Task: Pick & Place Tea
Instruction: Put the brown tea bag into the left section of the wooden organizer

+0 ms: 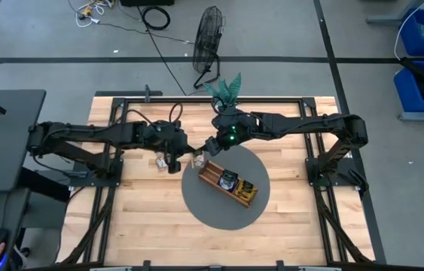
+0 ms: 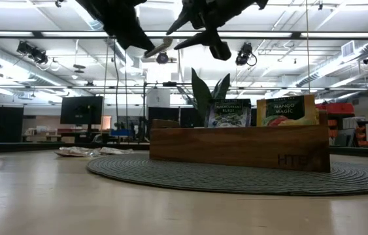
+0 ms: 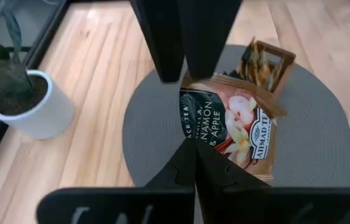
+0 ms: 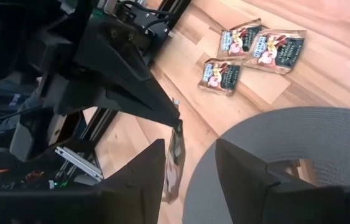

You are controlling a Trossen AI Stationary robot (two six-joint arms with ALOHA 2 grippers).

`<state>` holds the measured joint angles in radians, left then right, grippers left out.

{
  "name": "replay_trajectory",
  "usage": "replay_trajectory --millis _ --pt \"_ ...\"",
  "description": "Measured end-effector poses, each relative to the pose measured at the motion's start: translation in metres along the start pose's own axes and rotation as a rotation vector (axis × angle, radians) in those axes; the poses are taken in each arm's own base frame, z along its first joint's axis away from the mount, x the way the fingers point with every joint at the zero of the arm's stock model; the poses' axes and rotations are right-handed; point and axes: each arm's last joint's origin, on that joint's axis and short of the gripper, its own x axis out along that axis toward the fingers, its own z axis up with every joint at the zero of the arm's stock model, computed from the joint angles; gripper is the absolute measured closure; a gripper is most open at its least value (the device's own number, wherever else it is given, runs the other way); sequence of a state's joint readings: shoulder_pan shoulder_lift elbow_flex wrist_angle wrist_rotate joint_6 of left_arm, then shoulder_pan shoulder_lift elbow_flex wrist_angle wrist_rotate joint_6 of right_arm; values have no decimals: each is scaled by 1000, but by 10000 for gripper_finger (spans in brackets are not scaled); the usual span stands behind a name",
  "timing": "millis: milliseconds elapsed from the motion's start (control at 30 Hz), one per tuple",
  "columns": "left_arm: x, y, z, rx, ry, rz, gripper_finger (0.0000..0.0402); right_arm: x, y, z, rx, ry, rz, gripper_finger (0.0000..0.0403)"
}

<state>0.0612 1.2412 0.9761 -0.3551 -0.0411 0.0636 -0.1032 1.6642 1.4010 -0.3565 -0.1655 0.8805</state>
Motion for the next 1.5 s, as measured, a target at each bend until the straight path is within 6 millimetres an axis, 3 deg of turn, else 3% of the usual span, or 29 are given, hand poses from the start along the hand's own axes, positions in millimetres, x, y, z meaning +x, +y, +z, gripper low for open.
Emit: replay_trajectory --millis 300,433,567,767,967,1133,1300,1500 --pt "-11 4 16 2 -54 10 401 1 3 -1 -3 1 20 264" --pt "-11 3 16 21 -47 10 401 1 3 -1 0 0 24 308" --pt "-11 3 16 13 -46 9 396 0 4 -1 -9 16 40 383" --pt "-11 6 16 -86 -49 -14 341 -1 6 -6 -26 13 16 398" --pt "-21 12 17 -190 -91 -29 262 -31 16 -7 -85 -73 -25 401" --pt "-32 17 13 -275 -196 -18 219 -66 29 -7 -189 -208 -40 402" --pt "-40 19 12 -386 -366 -87 207 -88 45 -11 -342 -347 -45 402" --pt "-46 20 19 -450 -464 -165 212 -85 58 -12 -432 -429 -7 403"
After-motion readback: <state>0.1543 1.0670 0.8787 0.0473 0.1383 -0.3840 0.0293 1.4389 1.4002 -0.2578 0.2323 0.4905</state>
